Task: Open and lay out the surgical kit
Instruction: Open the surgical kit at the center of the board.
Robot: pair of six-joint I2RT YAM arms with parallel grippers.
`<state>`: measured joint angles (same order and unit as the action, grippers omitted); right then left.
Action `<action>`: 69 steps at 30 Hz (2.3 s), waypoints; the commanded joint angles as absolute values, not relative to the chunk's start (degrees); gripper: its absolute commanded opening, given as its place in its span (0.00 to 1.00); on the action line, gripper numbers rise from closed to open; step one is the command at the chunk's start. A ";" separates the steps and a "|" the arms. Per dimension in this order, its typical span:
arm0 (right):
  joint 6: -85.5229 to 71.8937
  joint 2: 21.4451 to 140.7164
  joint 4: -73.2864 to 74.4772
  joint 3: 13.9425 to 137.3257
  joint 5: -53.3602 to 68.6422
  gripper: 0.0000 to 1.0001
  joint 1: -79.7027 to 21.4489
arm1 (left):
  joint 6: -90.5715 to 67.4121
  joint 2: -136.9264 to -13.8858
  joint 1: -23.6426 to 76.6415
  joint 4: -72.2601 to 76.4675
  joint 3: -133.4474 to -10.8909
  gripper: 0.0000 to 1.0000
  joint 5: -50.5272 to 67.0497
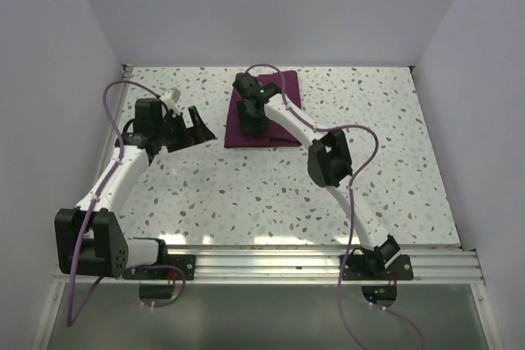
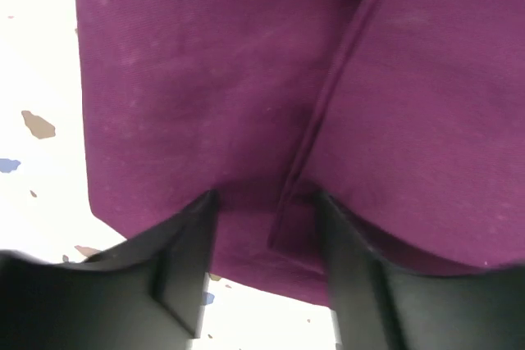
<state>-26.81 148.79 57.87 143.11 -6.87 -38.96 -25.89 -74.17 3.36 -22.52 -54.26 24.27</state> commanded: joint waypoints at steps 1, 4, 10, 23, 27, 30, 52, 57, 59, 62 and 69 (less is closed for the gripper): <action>-26.46 146.43 58.36 142.39 -9.31 0.45 -38.93 | -24.70 -72.77 3.16 -23.99 -53.44 1.00 24.52; -26.37 145.81 58.97 141.07 -10.71 0.24 -38.85 | -24.61 -73.30 3.16 -23.82 -53.88 1.00 24.35; -24.88 144.23 59.50 138.96 -12.48 0.00 -38.85 | -24.87 -75.93 3.16 -23.03 -54.75 1.00 25.31; -26.89 131.95 55.37 139.32 -16.25 0.00 -34.03 | -24.52 -78.13 3.16 -24.25 -57.48 1.00 22.94; -28.91 126.58 53.27 130.71 -20.29 0.00 -29.45 | -24.08 -78.84 3.25 -25.66 -59.76 1.00 21.27; -30.67 122.09 52.21 122.71 -23.81 0.00 -25.23 | -21.98 -80.77 5.17 -28.81 -63.53 1.00 17.34; -32.70 115.32 57.13 103.80 -36.21 0.98 -8.26 | -23.57 -111.58 28.64 -36.37 -96.21 1.00 -2.95; -31.73 113.38 57.92 104.68 -35.07 0.98 -8.09 | -21.80 -118.82 36.64 -40.51 -105.02 0.88 -8.17; -31.82 112.33 58.45 104.50 -34.28 0.98 -8.09 | -21.88 -121.81 38.05 -41.48 -106.17 0.83 -8.96; -31.82 111.62 58.97 104.33 -33.14 0.98 -8.00 | -21.80 -125.06 38.32 -43.50 -107.67 0.70 -10.89; -30.85 110.83 59.77 103.63 -33.66 0.99 -8.09 | -20.92 -128.67 38.50 -42.63 -105.64 0.56 -13.18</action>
<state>-31.64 114.48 58.52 102.43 -33.28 -8.08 -22.41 -128.46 38.96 -41.74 -105.47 -10.35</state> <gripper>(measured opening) 0.984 0.566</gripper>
